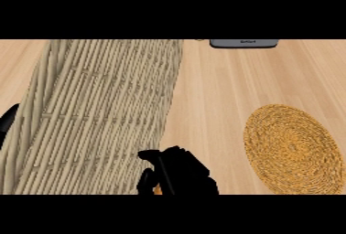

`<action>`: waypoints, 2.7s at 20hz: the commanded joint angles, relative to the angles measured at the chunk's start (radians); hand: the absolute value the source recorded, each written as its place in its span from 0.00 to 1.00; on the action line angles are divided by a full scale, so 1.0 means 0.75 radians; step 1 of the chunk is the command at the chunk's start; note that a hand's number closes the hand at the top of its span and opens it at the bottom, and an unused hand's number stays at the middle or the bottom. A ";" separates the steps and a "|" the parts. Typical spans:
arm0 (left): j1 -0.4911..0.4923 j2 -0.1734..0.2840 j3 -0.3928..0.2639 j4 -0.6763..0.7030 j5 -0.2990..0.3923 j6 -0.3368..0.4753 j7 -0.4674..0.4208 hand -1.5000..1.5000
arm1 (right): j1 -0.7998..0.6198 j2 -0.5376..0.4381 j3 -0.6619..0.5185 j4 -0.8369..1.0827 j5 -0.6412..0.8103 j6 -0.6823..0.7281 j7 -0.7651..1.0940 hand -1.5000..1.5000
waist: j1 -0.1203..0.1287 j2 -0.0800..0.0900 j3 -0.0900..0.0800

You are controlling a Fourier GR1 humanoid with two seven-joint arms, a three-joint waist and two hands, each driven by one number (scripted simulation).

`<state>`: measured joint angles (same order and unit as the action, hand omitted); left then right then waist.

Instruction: Pick the croissant from the placemat and place it in the basket

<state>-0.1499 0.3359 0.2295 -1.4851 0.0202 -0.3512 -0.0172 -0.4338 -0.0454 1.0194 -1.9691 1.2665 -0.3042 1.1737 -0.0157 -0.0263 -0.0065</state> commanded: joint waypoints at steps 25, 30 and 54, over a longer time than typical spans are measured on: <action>-0.081 -0.220 -0.223 -0.106 -0.134 0.138 0.069 0.50 | -0.494 0.060 -0.571 0.300 0.023 0.050 0.418 1.00 | 0.063 0.029 0.007; -0.089 -0.240 -0.225 -0.046 -0.161 0.164 0.012 0.50 | -0.435 0.060 -0.580 0.409 0.036 -0.087 0.357 1.00 | 0.045 0.039 0.008; -0.026 -0.221 -0.186 -0.162 -0.123 0.149 0.092 0.50 | -0.299 0.060 -0.720 0.410 0.154 -0.349 0.033 0.00 | 0.031 0.034 0.009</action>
<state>-0.1797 0.1622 0.0713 -1.5971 -0.0812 -0.2399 0.0372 -0.6479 -0.0068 0.4903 -1.6366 1.4121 -0.5161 1.1142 0.0097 -0.0003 0.0001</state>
